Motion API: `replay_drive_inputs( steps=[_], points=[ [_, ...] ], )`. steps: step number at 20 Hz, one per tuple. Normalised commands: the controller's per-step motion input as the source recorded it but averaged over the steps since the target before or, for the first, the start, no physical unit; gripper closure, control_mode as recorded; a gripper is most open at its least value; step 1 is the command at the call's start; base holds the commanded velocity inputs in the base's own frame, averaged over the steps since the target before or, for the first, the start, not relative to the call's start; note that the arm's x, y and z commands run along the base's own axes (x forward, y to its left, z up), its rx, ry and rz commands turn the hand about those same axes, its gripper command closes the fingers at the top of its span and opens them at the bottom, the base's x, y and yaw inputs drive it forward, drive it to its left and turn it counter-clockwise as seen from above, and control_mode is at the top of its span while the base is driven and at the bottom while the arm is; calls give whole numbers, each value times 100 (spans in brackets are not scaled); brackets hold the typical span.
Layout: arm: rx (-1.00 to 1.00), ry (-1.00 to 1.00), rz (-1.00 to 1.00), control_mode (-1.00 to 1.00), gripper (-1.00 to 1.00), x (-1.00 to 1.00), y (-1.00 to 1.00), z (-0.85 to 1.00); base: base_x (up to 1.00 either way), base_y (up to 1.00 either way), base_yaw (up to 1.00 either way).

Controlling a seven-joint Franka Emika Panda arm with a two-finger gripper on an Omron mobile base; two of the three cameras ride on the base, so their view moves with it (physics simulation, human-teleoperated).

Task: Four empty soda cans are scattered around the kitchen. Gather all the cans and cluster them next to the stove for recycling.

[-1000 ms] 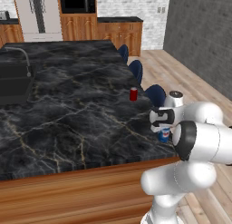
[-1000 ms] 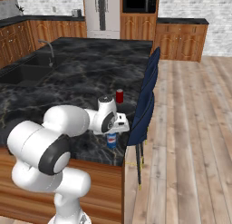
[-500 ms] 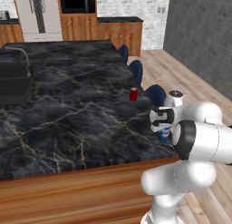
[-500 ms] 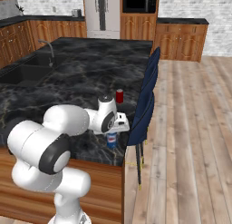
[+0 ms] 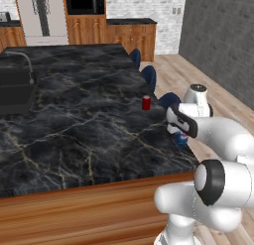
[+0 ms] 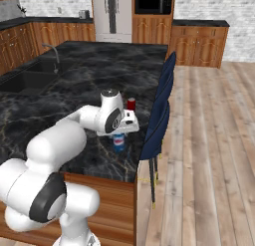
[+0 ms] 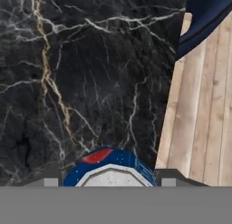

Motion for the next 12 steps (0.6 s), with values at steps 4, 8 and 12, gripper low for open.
replay_drive_inputs(
  steps=[4, 8, 12],
  points=[
    [5, -15, 7, -100, 100, -32, 7, 66, 0, 0, 0],
    [21, -21, 9, -100, 100, -48, 0, 20, 0, 0, 0],
    [12, -30, 8, -100, 100, -48, 1, 5, 0, 0, 0]
  ],
)
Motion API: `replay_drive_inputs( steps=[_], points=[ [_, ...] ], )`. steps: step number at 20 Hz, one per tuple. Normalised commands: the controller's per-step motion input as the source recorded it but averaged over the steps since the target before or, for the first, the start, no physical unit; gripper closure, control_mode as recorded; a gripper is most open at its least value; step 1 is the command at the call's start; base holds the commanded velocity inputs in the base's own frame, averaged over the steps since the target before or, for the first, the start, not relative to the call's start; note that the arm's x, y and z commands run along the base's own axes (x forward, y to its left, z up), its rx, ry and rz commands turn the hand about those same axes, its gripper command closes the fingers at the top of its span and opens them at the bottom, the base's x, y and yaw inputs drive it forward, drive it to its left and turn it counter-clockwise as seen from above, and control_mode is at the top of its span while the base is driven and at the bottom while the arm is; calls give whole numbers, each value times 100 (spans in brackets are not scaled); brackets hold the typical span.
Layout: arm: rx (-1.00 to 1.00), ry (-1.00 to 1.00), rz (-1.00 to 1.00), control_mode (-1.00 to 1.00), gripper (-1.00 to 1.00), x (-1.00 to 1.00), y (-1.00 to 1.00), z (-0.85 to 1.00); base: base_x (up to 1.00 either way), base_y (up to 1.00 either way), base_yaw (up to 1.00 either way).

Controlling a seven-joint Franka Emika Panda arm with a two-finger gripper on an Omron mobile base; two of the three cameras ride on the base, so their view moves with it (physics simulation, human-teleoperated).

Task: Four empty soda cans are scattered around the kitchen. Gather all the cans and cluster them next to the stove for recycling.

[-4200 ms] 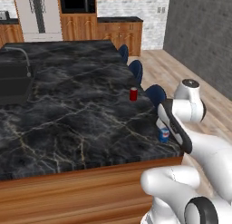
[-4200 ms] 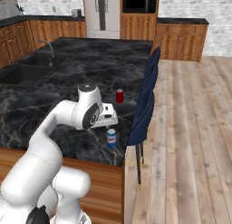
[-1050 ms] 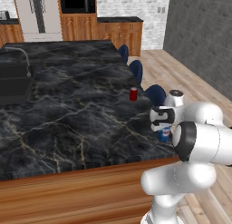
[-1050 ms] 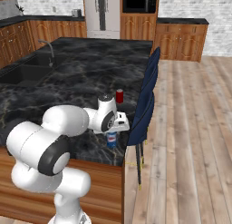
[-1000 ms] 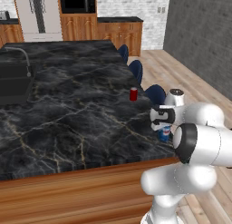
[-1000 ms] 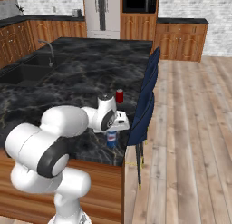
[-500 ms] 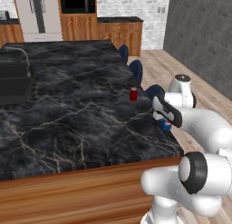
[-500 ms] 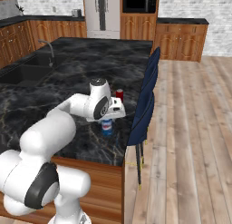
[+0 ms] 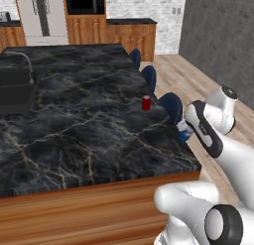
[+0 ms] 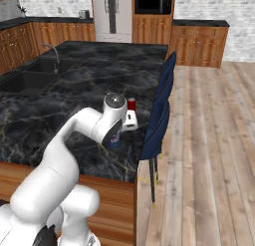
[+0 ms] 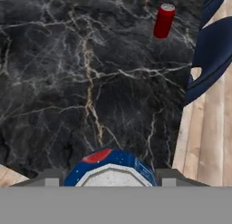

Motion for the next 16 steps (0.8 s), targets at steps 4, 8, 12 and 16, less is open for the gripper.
replay_drive_inputs(
  steps=[4, 8, 12, 16],
  points=[
    [0, -23, 6, -100, 100, -36, 1, 1, 0, 0, 0],
    [0, -3, 3, 100, 100, -16, 3, 0, -56, 12, 13],
    [0, 0, 0, 100, 100, 0, 0, 0, -63, 53, 16],
    [0, 0, 0, 100, 100, 0, 0, 0, -47, 91, 12]
  ],
)
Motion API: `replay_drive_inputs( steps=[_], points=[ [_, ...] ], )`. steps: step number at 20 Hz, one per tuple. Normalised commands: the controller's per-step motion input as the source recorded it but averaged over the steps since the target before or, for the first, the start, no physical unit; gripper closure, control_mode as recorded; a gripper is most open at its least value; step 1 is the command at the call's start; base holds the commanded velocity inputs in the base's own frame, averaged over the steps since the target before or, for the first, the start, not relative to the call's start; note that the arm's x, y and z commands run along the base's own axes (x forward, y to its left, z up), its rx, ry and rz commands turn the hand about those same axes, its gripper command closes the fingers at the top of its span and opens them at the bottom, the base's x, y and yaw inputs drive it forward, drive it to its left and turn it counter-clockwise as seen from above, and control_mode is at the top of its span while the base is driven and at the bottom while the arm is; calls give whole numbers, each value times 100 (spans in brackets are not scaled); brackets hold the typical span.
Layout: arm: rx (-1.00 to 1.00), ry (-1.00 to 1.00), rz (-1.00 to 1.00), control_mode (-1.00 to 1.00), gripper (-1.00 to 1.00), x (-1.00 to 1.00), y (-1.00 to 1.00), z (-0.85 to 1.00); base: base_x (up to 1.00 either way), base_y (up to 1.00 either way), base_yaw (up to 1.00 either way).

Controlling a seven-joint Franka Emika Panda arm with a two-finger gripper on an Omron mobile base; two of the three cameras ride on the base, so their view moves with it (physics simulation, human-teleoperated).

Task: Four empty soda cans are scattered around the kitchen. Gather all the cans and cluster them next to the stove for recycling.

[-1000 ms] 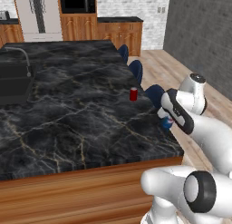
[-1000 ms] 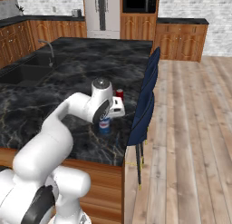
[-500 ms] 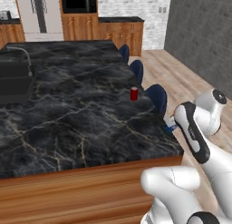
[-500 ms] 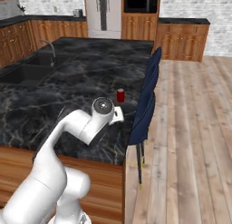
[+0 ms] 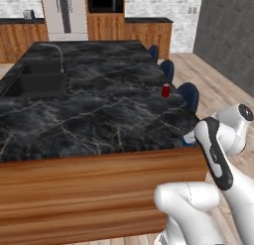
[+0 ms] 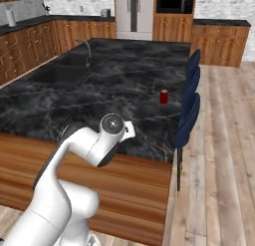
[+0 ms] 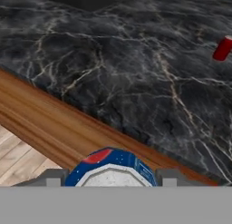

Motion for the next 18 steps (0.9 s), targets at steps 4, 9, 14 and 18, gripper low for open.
replay_drive_inputs(
  steps=[4, 9, 14, 18],
  points=[
    [0, 0, 0, 100, 100, 0, 0, 0, -37, 97, 7],
    [0, 0, 0, 100, 100, 0, 0, 0, -25, 100, 3],
    [0, 0, 0, 100, 100, 0, 0, 0, -19, 100, 2],
    [0, 0, 0, 100, 100, 0, 0, 0, -20, 100, 1]
  ],
)
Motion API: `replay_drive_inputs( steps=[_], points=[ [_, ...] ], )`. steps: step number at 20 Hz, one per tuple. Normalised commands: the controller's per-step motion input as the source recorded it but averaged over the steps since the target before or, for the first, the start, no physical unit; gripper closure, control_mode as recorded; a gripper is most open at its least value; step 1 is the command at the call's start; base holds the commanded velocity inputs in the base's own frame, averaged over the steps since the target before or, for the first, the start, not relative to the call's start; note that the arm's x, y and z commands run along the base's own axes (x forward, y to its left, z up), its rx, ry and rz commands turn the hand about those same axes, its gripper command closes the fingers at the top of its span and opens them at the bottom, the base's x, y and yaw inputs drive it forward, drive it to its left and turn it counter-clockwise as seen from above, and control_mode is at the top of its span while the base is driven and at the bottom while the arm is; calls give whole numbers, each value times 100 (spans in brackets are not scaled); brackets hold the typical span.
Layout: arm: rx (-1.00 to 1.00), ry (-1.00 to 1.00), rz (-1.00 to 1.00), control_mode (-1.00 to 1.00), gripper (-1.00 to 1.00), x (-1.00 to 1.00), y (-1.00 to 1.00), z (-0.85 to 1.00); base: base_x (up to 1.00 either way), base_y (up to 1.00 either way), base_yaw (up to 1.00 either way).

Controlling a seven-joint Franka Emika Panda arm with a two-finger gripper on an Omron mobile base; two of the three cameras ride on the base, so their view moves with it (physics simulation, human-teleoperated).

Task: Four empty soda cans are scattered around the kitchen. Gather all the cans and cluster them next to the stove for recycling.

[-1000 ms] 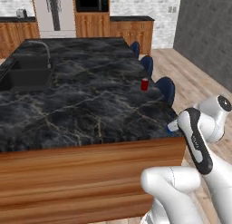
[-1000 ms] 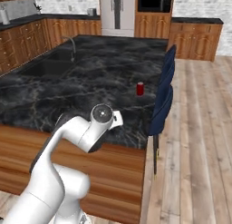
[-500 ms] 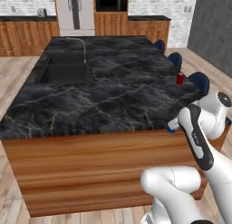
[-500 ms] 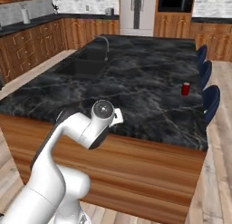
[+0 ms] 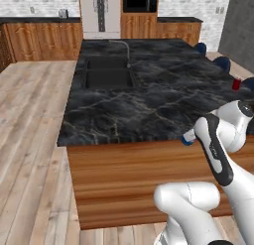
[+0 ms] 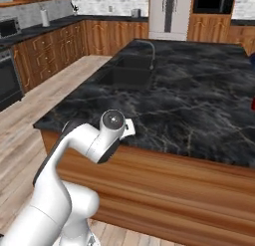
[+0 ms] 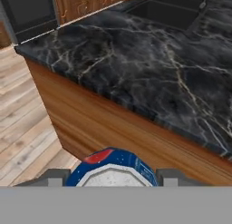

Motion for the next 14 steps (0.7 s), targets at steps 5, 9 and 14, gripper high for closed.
replay_drive_inputs(
  steps=[5, 9, 14],
  points=[
    [0, 0, 0, 100, 100, 0, 0, 0, -25, 100, 0],
    [0, 0, 0, 100, 100, 0, 0, 0, -25, 100, 1],
    [0, 0, 0, 100, 100, 0, 0, 0, -23, 100, 1]
  ],
)
